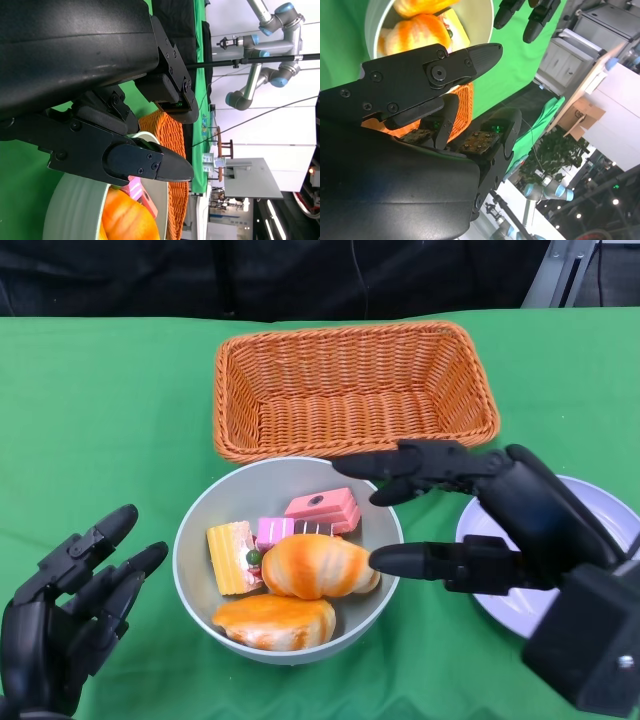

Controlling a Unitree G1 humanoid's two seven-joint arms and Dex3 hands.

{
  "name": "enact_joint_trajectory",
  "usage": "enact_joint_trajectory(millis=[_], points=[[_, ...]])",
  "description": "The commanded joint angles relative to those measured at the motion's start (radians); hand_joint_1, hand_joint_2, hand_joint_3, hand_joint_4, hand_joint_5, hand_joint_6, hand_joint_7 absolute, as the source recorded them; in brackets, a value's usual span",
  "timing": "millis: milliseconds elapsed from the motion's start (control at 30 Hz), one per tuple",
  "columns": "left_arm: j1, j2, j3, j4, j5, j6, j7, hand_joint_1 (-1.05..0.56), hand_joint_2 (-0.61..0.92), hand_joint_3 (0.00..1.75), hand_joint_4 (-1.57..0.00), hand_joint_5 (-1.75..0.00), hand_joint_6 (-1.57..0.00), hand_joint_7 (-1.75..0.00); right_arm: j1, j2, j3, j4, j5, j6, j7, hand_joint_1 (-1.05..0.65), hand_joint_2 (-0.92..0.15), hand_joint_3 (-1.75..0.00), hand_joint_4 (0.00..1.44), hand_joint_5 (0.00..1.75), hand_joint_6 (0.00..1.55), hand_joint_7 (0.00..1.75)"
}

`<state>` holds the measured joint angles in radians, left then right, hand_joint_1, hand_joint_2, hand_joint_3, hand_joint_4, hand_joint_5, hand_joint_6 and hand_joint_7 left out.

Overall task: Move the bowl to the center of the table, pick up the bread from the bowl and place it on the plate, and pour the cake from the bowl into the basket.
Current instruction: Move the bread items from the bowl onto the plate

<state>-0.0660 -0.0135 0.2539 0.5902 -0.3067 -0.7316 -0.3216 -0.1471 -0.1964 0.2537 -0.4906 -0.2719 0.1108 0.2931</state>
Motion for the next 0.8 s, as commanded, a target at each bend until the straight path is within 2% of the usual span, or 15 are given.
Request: enact_joint_trajectory(millis=[33,367,800], points=[[-0.004,0.005,0.012,0.023,-0.003,-0.028,0.004,-0.63,0.92,0.13,-0.91,-0.02,-0.81,-0.01,-0.038,0.009,0.021,0.013,-0.041,0.033,-0.01,-0.64,-0.86,0.0,0.64,0.59,0.71,0.06],[-0.007,0.002,0.012,0.054,0.011,-0.064,0.014,-0.62,0.92,0.15,-0.91,-0.01,-0.81,-0.01,-0.094,0.036,0.073,0.061,-0.106,0.056,-0.006,-0.67,-0.89,0.0,0.7,0.47,0.71,0.02],[-0.015,0.005,0.012,0.079,0.027,-0.085,0.032,-0.6,0.92,0.15,-0.93,-0.01,-0.82,0.0,-0.12,-0.021,0.11,0.038,-0.155,0.127,0.107,-0.69,-0.92,-0.02,0.73,0.37,0.63,0.0]])
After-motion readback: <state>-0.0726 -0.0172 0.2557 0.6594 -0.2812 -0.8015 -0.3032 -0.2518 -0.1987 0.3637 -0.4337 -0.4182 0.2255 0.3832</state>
